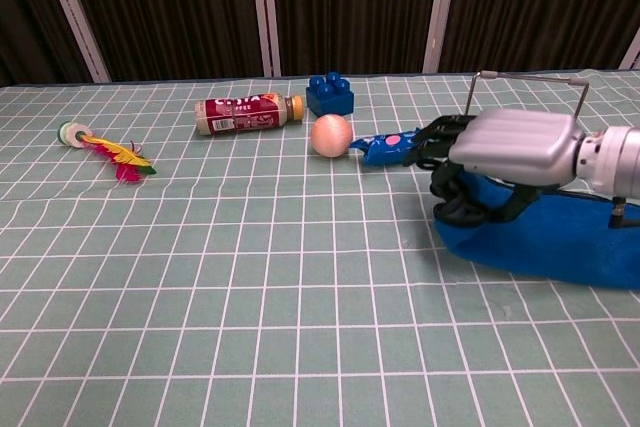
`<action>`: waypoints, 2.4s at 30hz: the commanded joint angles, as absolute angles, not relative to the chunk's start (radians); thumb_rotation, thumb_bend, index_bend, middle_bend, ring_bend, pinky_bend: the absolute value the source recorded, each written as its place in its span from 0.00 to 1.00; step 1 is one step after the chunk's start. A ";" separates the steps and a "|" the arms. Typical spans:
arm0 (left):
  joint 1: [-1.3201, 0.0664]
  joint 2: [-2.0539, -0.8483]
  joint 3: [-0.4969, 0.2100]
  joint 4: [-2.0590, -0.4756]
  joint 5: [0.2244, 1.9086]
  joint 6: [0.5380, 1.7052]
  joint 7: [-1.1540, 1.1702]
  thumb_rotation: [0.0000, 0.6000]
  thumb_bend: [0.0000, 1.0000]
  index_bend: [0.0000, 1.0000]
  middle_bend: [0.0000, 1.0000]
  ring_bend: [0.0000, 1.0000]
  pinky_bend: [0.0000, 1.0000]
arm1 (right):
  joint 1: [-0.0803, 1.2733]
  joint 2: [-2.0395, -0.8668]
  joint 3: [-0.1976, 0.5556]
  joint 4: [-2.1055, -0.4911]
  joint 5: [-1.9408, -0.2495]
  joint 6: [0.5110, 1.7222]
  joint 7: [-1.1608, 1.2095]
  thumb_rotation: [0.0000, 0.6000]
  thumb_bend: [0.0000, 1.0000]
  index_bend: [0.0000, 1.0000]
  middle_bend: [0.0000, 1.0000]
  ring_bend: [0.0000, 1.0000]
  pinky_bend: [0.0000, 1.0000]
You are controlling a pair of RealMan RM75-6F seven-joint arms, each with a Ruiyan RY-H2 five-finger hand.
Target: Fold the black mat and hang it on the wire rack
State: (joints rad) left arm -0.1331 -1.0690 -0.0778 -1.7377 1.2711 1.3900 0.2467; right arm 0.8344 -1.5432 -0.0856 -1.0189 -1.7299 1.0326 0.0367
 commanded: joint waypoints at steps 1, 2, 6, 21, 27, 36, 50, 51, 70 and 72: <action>-0.132 -1.066 -0.076 -1.738 1.277 1.392 0.239 1.00 0.00 0.00 0.00 0.00 0.00 | 0.806 -1.485 -0.046 -1.092 -1.693 1.090 0.076 1.00 0.42 0.68 0.11 0.00 0.08; -0.131 -1.064 -0.075 -1.739 1.281 1.393 0.234 1.00 0.00 0.00 0.00 0.00 0.00 | 0.798 -1.461 -0.026 -1.124 -1.674 1.108 0.079 1.00 0.42 0.68 0.11 0.00 0.08; -0.122 -1.053 -0.072 -1.749 1.303 1.409 0.211 1.00 0.00 0.00 0.00 0.00 0.00 | 0.763 -1.374 0.059 -1.256 -1.590 1.177 0.044 1.00 0.42 0.73 0.12 0.00 0.09; -0.088 -1.007 -0.054 -1.783 1.388 1.469 0.131 1.00 0.00 0.00 0.00 0.00 0.00 | 0.630 -1.114 0.232 -1.769 -1.304 1.301 -0.244 1.00 0.50 0.72 0.12 0.00 0.13; -0.088 -1.000 -0.053 -1.786 1.399 1.467 0.119 1.00 0.00 0.00 0.00 0.00 0.00 | 0.630 -1.135 0.266 -1.894 -1.132 1.336 -0.510 1.00 0.51 0.75 0.12 0.00 0.14; -0.092 -0.999 -0.062 -1.776 1.376 1.452 0.111 1.00 0.00 0.00 0.00 0.00 0.00 | 0.674 -1.257 0.299 -1.831 -0.983 1.350 -0.640 1.00 0.53 0.73 0.12 0.00 0.15; -0.109 -1.021 -0.080 -1.748 1.311 1.412 0.142 1.00 0.00 0.00 0.00 0.00 0.00 | 0.758 -1.399 0.348 -1.533 -0.870 1.260 -0.650 1.00 0.53 0.73 0.12 0.00 0.15; -0.110 -1.022 -0.081 -1.746 1.308 1.410 0.143 1.00 0.00 0.00 0.00 0.00 0.00 | 0.760 -1.401 0.348 -1.523 -0.869 1.255 -0.647 1.00 0.53 0.73 0.12 0.00 0.15; -0.141 -1.058 -0.098 -1.712 1.227 1.356 0.203 1.00 0.00 0.00 0.00 0.00 0.00 | 0.863 -1.463 0.424 -1.251 -0.759 1.087 -0.585 1.00 0.53 0.73 0.12 0.00 0.15; -0.145 -1.063 -0.101 -1.706 1.213 1.348 0.209 1.00 0.00 0.00 0.00 0.00 0.00 | 0.876 -1.473 0.432 -1.211 -0.741 1.066 -0.580 1.00 0.53 0.73 0.12 0.00 0.16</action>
State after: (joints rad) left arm -0.1423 -1.0602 -0.0987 -1.7095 1.2184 1.3519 0.2054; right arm 0.8605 -1.4614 0.4240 -1.2398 -0.7577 1.0859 -0.5832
